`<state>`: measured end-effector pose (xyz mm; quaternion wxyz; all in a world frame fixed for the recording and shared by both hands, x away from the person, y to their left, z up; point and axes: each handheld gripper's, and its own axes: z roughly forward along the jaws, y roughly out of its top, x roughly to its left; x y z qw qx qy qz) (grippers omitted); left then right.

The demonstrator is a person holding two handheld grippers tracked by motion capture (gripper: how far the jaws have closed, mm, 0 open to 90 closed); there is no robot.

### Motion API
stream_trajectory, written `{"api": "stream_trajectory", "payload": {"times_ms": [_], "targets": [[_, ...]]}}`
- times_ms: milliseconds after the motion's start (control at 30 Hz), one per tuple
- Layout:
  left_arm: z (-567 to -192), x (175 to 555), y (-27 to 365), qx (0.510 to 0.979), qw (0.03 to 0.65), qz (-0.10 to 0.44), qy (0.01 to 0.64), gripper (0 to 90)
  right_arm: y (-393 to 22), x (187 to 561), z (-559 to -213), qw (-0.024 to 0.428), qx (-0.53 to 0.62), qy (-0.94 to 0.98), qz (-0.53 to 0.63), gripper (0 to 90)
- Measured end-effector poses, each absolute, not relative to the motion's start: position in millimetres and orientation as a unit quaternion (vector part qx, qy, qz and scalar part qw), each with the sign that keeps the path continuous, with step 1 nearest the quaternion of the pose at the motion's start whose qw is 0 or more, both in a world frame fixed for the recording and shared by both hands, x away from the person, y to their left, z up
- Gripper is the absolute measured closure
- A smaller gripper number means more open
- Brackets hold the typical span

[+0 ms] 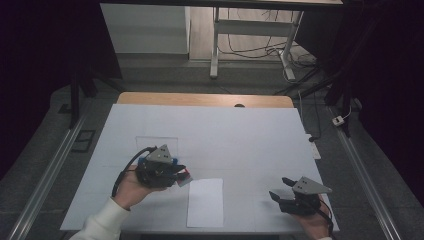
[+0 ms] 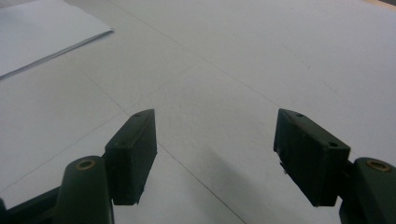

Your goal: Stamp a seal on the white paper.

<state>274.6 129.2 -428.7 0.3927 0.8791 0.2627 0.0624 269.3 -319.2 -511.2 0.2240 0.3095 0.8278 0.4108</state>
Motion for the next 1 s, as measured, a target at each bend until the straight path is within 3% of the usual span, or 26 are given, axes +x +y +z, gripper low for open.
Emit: {"api": "stream_trajectory", "payload": {"times_ms": [1000], "targets": [[-449.0,270.3,86.2,0.896,0.383,0.031,0.223,70.5,-318.9,269.6,-512.0,0.224,0.310,0.830,0.407,29.8]]}}
